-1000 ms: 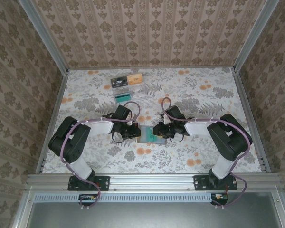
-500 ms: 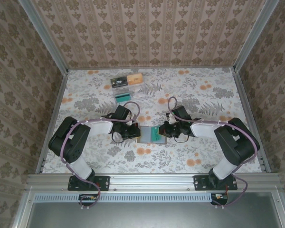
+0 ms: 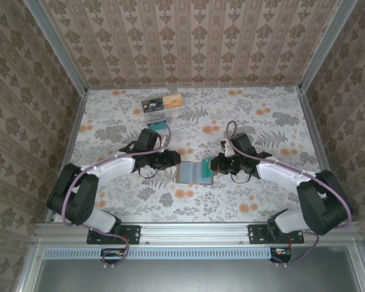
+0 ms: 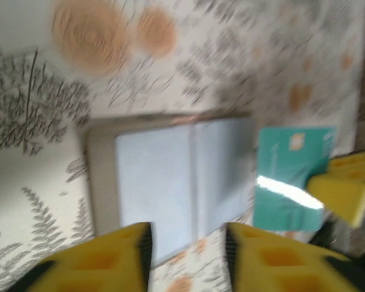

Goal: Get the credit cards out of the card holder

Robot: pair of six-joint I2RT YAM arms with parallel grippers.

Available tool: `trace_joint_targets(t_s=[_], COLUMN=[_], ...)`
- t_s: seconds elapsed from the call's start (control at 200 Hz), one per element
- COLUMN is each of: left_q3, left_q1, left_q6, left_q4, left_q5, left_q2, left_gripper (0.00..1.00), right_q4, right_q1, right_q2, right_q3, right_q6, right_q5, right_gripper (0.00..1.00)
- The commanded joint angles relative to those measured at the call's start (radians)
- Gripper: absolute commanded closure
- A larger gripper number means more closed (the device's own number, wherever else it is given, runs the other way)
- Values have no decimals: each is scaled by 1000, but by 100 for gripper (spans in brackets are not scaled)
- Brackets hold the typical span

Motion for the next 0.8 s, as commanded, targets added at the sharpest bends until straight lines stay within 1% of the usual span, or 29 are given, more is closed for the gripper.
trace_joint_targets(t_s=[0.0, 0.07, 0.185, 0.27, 0.395, 0.42, 0.585, 0.795], left_q3=[-31, -52, -82, -85, -101, -101, -104, -95], left_q1=[21, 33, 48, 51, 51, 51, 48, 40], left_q6=[-69, -108, -166, -204, -284, -300, -398, -432], left_q4=[116, 180, 270, 310, 440, 463, 620, 663], left_q5=[-1, 8, 35, 51, 86, 122, 176, 210], left_q2=[-96, -141, -183, -189, -171, -165, -115, -61], left_gripper=[45, 40, 40, 43, 47, 48, 55, 61], right_q4=[-29, -18, 16, 56, 149, 164, 249, 335], right_q1=[-4, -4, -4, -4, -3, -4, -4, -4], right_q2=[-52, -69, -85, -81, -80, -79, -52, -27], right_q3=[57, 76, 99, 116, 128, 130, 142, 143], right_q6=[-12, -6, 16, 41, 89, 96, 143, 193], right_q5=[9, 0, -12, -38, -86, -94, -140, -176], right_gripper=[95, 96, 97, 98, 99, 100, 100, 100])
